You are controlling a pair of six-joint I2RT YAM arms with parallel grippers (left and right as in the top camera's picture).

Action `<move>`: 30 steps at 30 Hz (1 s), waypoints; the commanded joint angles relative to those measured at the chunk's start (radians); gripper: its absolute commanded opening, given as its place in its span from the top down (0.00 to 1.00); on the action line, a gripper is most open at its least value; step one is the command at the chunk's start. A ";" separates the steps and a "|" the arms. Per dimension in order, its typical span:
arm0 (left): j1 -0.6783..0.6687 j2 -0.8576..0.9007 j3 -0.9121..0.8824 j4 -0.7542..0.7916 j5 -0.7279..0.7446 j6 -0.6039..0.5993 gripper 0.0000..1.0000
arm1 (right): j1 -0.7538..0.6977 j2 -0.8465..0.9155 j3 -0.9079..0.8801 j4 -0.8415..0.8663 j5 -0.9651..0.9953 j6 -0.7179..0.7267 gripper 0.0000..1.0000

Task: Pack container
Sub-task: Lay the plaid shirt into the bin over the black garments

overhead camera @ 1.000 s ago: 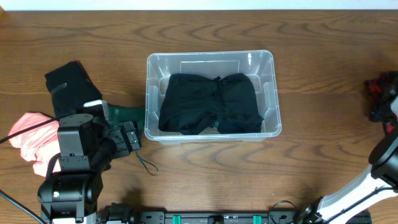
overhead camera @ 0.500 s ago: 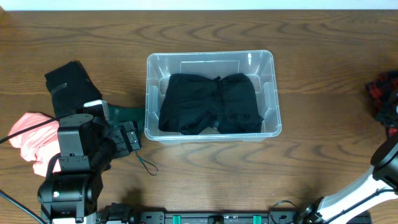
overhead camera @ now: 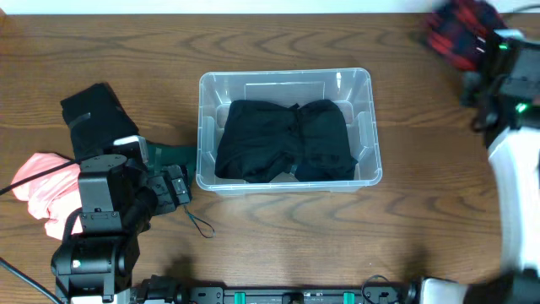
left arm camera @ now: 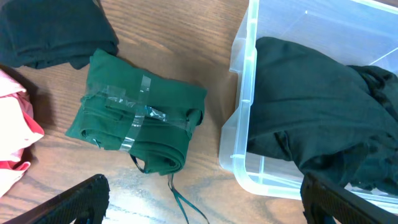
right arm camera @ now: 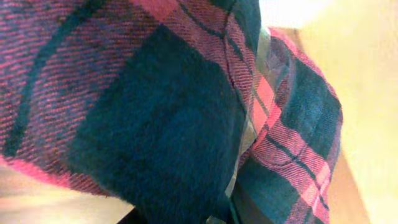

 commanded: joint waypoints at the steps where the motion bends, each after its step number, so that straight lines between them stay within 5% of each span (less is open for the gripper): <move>1: -0.002 0.000 0.016 0.000 0.002 0.020 0.02 | 0.171 -0.117 0.014 -0.001 -0.023 0.007 0.83; 11: -0.002 0.000 0.016 -0.004 0.002 0.020 0.02 | 0.721 -0.087 0.014 -0.001 -0.021 0.031 0.84; 22: -0.002 0.000 0.016 -0.008 0.002 0.021 0.02 | 0.817 0.240 0.014 0.001 -0.019 0.046 0.86; 26: -0.002 0.000 0.016 -0.008 0.002 0.021 0.02 | 0.818 0.296 0.014 -0.034 -0.019 0.045 0.56; 27: -0.002 0.000 0.016 -0.008 0.002 0.021 0.02 | 0.818 0.295 0.014 -0.037 -0.019 0.045 0.34; 28: -0.002 0.000 0.016 -0.007 0.002 0.021 0.02 | 0.821 0.283 0.016 -0.040 -0.019 0.045 0.01; 30: -0.002 0.000 0.016 -0.007 0.002 0.021 0.02 | 0.826 0.251 0.020 -0.040 -0.018 0.044 0.01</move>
